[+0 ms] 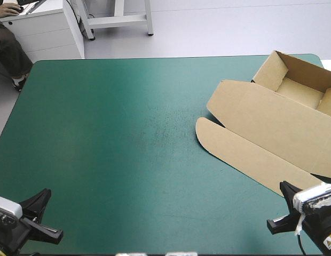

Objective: Fold the box

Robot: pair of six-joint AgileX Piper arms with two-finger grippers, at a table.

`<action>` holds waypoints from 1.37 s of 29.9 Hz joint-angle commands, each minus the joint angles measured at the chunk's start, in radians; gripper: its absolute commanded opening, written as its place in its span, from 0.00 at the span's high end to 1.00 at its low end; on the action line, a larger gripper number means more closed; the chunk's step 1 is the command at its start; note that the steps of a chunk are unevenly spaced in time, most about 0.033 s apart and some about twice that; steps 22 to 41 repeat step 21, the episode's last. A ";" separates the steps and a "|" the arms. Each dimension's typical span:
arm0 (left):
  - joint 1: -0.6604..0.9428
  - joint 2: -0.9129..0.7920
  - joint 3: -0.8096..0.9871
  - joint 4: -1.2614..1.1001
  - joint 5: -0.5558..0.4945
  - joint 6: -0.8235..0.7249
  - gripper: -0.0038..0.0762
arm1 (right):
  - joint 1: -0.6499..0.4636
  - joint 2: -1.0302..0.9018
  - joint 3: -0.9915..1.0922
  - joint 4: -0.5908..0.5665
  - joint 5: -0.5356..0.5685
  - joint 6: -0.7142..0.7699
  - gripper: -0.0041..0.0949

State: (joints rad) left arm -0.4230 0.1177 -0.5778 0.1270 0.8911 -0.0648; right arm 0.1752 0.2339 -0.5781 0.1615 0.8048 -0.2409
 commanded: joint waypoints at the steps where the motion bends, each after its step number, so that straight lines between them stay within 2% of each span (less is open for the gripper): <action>1: -0.003 -0.048 -0.012 -0.006 -0.067 0.001 0.96 | 0.000 -0.066 0.027 0.010 -0.078 0.028 0.98; 13: -0.003 -0.147 0.012 -0.011 0.035 0.001 0.96 | 0.000 -0.271 0.077 0.020 -0.056 0.064 0.98; 41: -0.003 -0.147 0.056 -0.016 0.022 0.001 0.96 | 0.000 -0.271 0.107 0.018 -0.045 0.062 0.98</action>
